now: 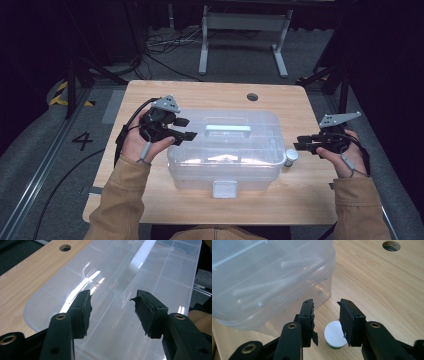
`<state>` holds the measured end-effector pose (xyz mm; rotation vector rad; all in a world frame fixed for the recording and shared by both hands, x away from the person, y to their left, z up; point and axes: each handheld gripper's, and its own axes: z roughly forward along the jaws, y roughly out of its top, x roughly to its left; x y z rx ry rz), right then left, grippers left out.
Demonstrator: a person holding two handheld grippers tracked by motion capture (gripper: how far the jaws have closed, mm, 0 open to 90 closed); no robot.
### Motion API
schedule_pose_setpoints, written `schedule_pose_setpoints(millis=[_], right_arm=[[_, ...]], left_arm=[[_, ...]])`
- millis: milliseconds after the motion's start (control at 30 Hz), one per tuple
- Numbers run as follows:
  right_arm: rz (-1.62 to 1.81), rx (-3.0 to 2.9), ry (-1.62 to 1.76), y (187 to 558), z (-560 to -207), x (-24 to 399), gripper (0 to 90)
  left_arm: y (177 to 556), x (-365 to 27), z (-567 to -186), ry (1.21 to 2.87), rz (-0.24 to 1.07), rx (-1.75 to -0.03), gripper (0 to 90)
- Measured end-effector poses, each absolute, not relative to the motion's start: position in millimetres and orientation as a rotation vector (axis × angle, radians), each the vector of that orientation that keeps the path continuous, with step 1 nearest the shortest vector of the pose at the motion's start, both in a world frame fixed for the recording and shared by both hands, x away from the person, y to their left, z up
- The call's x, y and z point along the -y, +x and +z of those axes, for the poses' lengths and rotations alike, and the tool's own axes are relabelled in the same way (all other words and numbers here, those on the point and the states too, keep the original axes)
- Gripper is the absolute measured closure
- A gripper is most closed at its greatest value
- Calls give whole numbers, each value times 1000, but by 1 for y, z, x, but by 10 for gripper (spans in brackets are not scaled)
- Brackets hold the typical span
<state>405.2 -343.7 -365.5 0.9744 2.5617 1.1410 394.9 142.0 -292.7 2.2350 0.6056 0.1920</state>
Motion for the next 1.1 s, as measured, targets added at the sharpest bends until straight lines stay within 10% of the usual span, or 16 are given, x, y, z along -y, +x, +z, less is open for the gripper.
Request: schedule_pose_setpoints(millis=[733, 1100], right_arm=[[1213, -2580, 927, 399, -366, 340, 611], [1221, -2584, 919, 398, -366, 339, 610]], left_arm=[[414, -81, -300, 2307, 157, -460, 457], [418, -71, -305, 2344, 91, -421, 634]])
